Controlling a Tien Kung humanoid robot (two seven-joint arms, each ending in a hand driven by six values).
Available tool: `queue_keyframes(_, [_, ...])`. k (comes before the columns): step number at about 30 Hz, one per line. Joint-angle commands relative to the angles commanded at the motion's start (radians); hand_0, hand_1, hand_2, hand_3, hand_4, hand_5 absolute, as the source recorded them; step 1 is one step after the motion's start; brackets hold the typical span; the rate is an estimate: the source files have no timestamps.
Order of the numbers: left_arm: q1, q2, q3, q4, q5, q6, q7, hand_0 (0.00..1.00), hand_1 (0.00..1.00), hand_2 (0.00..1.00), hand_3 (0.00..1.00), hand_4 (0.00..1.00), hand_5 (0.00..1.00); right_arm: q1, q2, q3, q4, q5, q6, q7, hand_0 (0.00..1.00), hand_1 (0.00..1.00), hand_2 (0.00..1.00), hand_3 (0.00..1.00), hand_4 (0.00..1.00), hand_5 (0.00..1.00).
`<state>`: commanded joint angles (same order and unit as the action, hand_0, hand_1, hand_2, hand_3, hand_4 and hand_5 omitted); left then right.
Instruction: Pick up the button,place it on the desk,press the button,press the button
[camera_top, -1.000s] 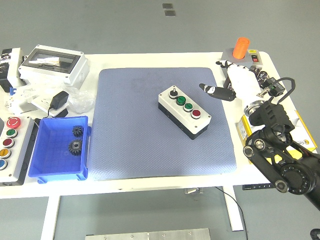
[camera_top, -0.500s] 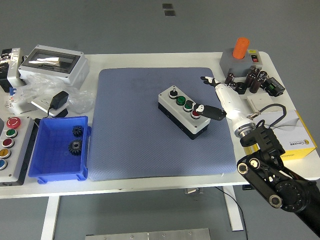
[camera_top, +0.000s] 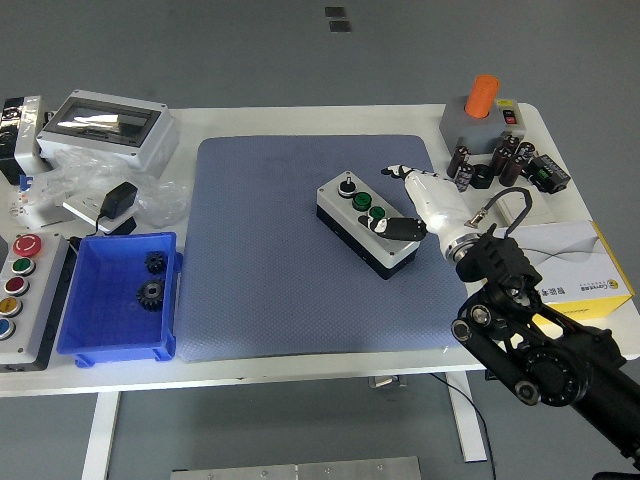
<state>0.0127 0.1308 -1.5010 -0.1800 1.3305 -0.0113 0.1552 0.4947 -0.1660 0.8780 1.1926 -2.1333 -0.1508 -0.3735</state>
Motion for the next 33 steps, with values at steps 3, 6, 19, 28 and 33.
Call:
queue_keyframes(3, [0.001, 0.004, -0.005, 0.0, 0.001, 0.002, 0.002, 0.741, 0.731, 0.686, 0.818, 0.69, 0.165, 0.057, 0.02, -0.023, -0.031, -0.039, 0.058, -0.068, 0.916, 0.895, 0.933, 0.987, 0.935, 0.55])
queue_keyframes(6, [0.004, 0.008, -0.011, 0.0, 0.003, 0.004, 0.004, 0.741, 0.73, 0.684, 0.818, 0.685, 0.166, 0.096, 0.038, -0.037, -0.049, -0.045, 0.103, -0.131, 0.931, 0.914, 0.96, 0.998, 0.95, 0.525])
queue_keyframes(19, [0.009, 0.008, -0.029, 0.0, 0.008, 0.006, 0.004, 0.734, 0.728, 0.679, 0.813, 0.668, 0.179, 0.117, 0.065, -0.076, -0.003, 0.027, 0.133, -0.203, 0.935, 0.931, 0.992, 0.998, 0.998, 0.567])
queue_keyframes(28, [0.01, 0.007, -0.032, 0.0, 0.011, 0.005, -0.001, 0.733, 0.728, 0.678, 0.812, 0.667, 0.18, 0.114, 0.072, -0.106, -0.011, 0.049, 0.129, -0.213, 0.926, 0.931, 0.992, 0.998, 0.998, 0.578])
queue_keyframes(33, [0.009, 0.006, -0.039, 0.0, 0.019, 0.002, -0.003, 0.731, 0.728, 0.678, 0.812, 0.666, 0.181, 0.118, 0.08, -0.118, -0.048, 0.042, 0.134, -0.223, 0.919, 0.929, 0.988, 0.998, 0.998, 0.569])
